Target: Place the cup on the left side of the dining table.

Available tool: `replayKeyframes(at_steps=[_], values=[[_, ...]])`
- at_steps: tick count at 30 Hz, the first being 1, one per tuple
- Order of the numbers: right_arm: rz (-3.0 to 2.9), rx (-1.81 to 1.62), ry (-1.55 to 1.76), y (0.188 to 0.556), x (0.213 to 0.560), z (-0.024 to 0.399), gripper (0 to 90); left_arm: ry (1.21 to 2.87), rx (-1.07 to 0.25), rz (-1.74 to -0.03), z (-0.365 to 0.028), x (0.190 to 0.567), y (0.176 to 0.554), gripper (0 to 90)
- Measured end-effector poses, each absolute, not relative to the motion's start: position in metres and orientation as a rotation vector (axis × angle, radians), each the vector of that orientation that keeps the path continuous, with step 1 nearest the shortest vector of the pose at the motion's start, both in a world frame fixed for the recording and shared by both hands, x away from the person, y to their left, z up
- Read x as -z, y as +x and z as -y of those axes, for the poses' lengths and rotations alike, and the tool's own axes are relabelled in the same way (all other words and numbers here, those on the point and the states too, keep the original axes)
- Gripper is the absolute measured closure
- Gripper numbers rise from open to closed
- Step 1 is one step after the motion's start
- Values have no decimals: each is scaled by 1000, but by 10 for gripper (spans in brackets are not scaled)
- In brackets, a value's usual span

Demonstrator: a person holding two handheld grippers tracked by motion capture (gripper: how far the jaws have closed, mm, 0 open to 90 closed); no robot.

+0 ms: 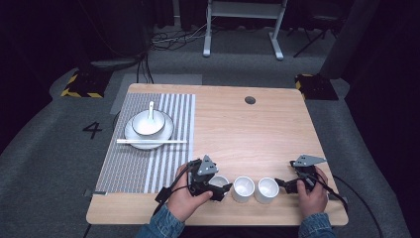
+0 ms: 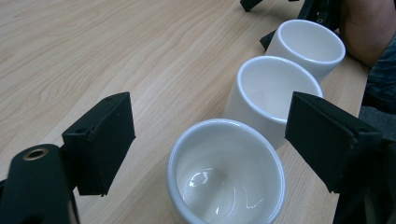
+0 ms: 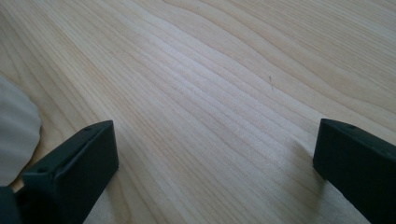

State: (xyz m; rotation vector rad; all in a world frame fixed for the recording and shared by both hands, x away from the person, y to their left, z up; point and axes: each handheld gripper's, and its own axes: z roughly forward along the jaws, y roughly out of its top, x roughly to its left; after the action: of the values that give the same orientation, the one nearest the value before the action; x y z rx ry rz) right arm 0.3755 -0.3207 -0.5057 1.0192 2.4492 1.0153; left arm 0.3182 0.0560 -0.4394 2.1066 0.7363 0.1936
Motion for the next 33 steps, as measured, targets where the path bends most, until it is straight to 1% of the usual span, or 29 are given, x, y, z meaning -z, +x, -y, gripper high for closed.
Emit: replayKeyframes(at_steps=[5, 9, 13, 17, 20, 33], values=[[-2450, -1016, 1019, 376, 506, 321, 1, 2139, -159, -724, -53, 448, 317, 169], [-2449, -1015, 1019, 375, 506, 321, 1, 2156, -164, -735, -52, 455, 317, 171], [-2449, -1016, 1019, 376, 506, 321, 1, 2195, -142, -739, -50, 463, 317, 178], [-2450, -1016, 1019, 376, 506, 321, 0, 2225, -136, -733, -48, 468, 318, 208], [-2449, -1015, 1019, 375, 506, 321, 0, 2238, -129, -719, -47, 469, 318, 239], [-2449, -1015, 1019, 376, 506, 321, 1, 2259, -158, -709, -46, 468, 316, 256]])
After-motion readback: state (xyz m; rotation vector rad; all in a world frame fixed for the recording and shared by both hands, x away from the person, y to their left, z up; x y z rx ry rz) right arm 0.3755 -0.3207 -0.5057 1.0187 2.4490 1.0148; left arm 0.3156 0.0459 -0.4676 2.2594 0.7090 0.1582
